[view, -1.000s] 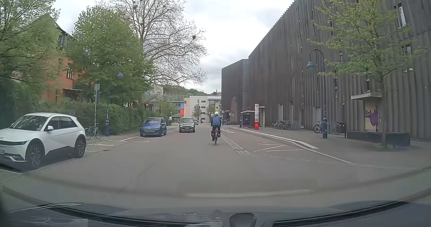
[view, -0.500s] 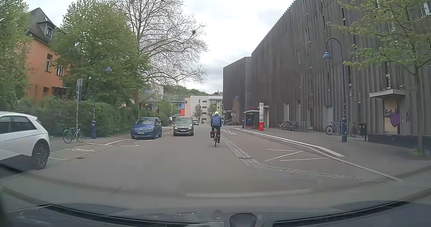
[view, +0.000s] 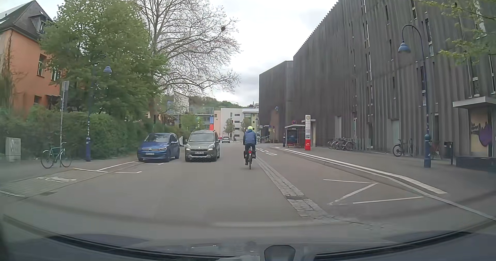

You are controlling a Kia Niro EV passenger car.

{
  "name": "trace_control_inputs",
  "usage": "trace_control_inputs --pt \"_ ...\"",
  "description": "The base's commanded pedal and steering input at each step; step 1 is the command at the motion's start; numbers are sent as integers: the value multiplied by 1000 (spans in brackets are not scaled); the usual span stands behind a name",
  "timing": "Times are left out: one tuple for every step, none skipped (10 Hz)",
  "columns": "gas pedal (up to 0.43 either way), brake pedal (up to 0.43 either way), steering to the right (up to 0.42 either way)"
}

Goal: Follow the waypoints while adhering to traffic rules and regulations

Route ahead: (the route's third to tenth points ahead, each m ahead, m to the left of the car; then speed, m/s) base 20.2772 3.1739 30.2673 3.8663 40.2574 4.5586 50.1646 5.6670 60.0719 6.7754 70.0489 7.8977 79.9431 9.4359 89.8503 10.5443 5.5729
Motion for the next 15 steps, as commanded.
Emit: trace_control_inputs --pt "39 0 -23" --pt "39 0 -23" --pt "28 0 -22" --pt "20 0 -23" --pt "20 0 -26" --pt "20 0 -26" --pt "20 0 -25" --pt "20 0 -24" --pt "20 0 -24" --pt "20 0 -24" --pt "20 0 -22" --pt "20 0 -20" --pt "20 0 -20" --pt "20 0 -20" --pt "20 0 -18"
